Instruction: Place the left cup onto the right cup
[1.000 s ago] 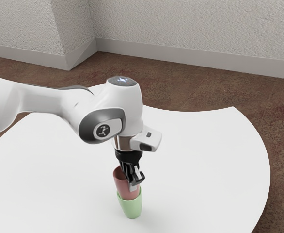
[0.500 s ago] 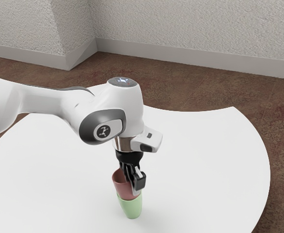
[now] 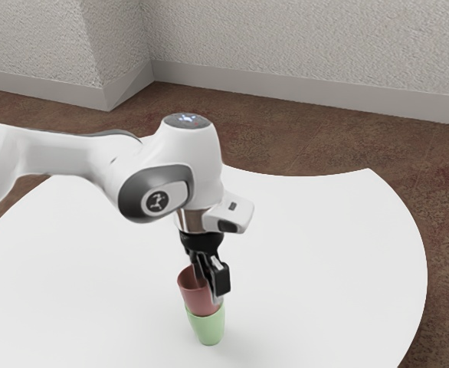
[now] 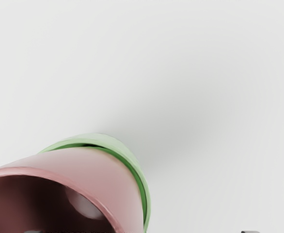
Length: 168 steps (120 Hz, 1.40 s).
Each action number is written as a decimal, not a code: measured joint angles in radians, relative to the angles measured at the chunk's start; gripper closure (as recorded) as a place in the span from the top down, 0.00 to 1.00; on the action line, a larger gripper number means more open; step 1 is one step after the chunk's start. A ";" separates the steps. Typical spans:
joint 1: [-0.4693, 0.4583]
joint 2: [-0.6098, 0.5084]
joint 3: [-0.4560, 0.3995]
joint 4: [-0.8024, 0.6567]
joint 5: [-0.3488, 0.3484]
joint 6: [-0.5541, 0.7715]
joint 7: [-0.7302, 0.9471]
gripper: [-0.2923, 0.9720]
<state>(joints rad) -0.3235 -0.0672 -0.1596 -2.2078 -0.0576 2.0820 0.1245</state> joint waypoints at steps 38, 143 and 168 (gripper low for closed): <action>0.008 -0.028 0.000 0.013 0.001 -0.013 0.004 0.70; 0.146 0.029 0.050 0.296 0.014 -0.209 0.010 0.75; 0.157 0.079 0.112 0.411 0.027 -0.268 0.011 0.75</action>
<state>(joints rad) -0.1664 0.0114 -0.0476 -1.7970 -0.0302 1.8142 0.1359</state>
